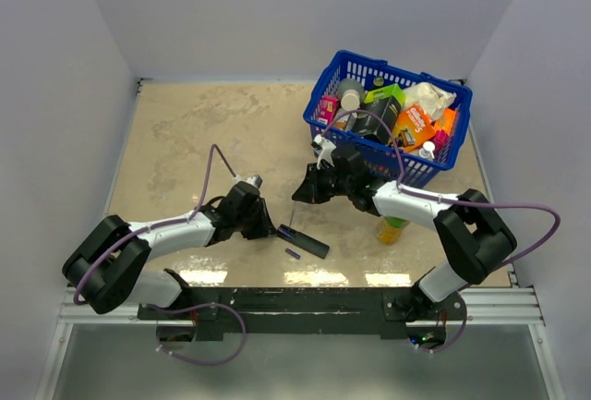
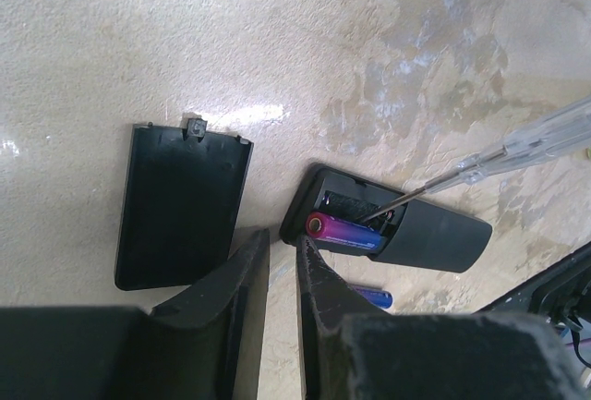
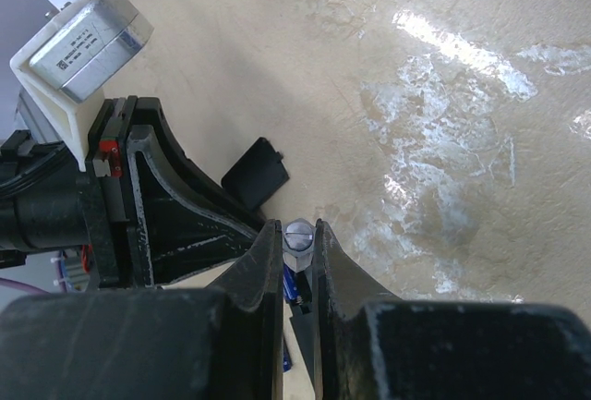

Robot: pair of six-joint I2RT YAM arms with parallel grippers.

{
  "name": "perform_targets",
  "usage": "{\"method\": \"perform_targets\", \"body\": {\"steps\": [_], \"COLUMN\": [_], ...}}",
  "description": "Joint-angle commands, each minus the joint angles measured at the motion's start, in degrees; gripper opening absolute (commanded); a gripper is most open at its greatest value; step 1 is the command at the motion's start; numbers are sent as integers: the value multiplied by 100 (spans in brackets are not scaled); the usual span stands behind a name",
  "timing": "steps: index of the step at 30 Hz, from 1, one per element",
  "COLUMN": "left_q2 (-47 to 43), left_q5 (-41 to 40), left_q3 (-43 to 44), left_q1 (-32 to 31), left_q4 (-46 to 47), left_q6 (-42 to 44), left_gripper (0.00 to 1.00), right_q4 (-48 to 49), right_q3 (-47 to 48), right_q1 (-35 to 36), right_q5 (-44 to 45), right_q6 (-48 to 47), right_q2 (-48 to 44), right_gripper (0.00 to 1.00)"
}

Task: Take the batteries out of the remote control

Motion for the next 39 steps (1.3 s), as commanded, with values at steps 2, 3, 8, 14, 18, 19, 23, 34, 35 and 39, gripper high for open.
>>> {"method": "perform_targets", "body": {"steps": [2, 3, 8, 14, 18, 19, 23, 34, 35, 39], "left_q2": [-65, -65, -109, -118, -118, -118, -118, -303, -320, -530], "left_q5": [-223, -249, -275, -293, -293, -284, -284, -468, -521, -994], "left_q3": [161, 162, 188, 232, 267, 284, 302, 425, 469, 802], "left_q1": [26, 26, 26, 17, 26, 26, 26, 26, 26, 44], "left_q4": [-238, -255, -299, -335, -343, -352, -361, -676, -747, -1265], "left_q6": [194, 194, 185, 211, 211, 220, 229, 246, 281, 509], "left_gripper": [23, 23, 23, 23, 23, 24, 24, 24, 24, 27], "right_q4": [-204, -205, -222, -205, -196, -196, -169, -90, -90, -116], "right_q3": [204, 204, 195, 239, 318, 327, 345, 292, 266, 204], "right_q1": [74, 74, 65, 74, 65, 65, 65, 65, 65, 161], "right_q5": [-375, -367, -367, -367, -393, -402, -454, -534, -534, -569], "right_q6": [89, 89, 72, 133, 168, 177, 212, 274, 274, 108], "right_q2": [-219, -228, -246, -263, -220, -202, -184, -175, -193, -421], "right_gripper": [0, 0, 0, 0, 0, 0, 0, 0, 0, 0]}}
